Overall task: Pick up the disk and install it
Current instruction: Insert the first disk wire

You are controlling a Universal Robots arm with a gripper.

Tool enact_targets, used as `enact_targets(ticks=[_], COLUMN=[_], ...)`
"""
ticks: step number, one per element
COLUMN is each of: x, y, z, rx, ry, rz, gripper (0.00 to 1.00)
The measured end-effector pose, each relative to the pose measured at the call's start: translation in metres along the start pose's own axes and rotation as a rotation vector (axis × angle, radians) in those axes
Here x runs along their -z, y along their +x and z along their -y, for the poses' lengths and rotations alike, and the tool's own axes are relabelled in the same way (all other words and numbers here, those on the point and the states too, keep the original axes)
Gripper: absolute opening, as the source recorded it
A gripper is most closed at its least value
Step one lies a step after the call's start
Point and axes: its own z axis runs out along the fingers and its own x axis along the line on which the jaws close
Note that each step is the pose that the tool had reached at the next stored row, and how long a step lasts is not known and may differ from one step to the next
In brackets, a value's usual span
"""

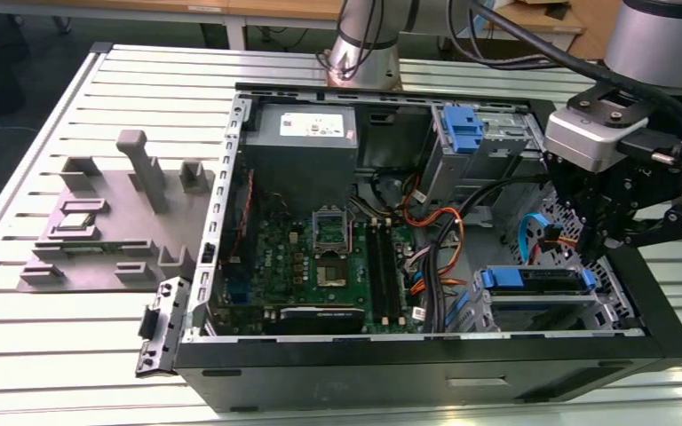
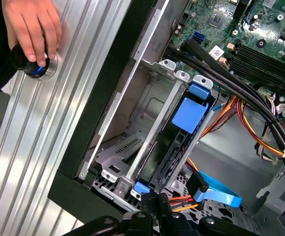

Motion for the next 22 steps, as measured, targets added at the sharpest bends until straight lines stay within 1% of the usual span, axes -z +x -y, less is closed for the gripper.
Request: enact_targets(ticks=[3,6,8,16,22], x=[0.0002,0.0014,0.0013,0.0014,0.0013], y=[-0.0005,-0.0026,-0.0029,-0.0030,-0.0030], z=[-0.0008,-0.0055,-0.0059,-0.0060,-0.0060], rx=[-0.003,-0.003,-0.013,-0.137,-0.203], ry=[-0.0007,-0.0008,-0.0031,-0.0363,-0.0538], rz=[-0.0002,-0.0003,-0.0013,-0.0163,-0.0240], gripper=[0.17,0.17,0.17,0.17,0.17])
